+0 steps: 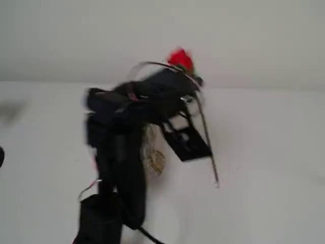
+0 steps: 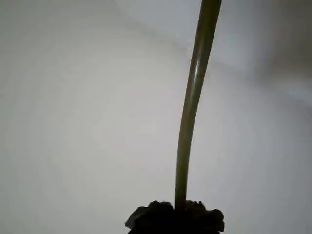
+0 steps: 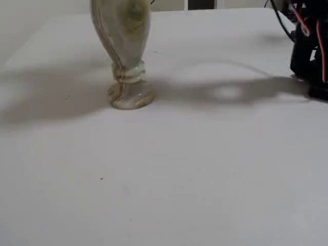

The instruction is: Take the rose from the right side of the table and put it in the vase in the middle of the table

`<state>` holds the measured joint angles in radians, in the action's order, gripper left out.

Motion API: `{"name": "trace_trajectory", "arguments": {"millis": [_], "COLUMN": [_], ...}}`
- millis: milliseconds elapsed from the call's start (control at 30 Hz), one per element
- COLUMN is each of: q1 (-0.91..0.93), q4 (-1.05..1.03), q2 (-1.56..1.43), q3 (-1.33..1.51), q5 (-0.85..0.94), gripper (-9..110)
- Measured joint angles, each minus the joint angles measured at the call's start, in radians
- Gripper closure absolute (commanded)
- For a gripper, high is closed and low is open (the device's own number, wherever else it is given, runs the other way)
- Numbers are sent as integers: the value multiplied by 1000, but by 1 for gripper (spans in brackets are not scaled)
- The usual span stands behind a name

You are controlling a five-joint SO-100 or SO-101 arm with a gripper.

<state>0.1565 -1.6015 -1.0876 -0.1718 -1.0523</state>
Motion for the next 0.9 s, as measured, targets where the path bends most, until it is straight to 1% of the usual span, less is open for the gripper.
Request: {"name": "trace_trajectory", "arguments": {"millis": [300, 567, 700, 900], "q1": [-236, -476, -523, -540], "q4": [37, 164, 242, 314], "q2": [-230, -262, -221, -137], "q3": [-20, -29, -29, -29], "q5": [-17, -58, -63, -91], "gripper": [102, 102, 102, 102]}}
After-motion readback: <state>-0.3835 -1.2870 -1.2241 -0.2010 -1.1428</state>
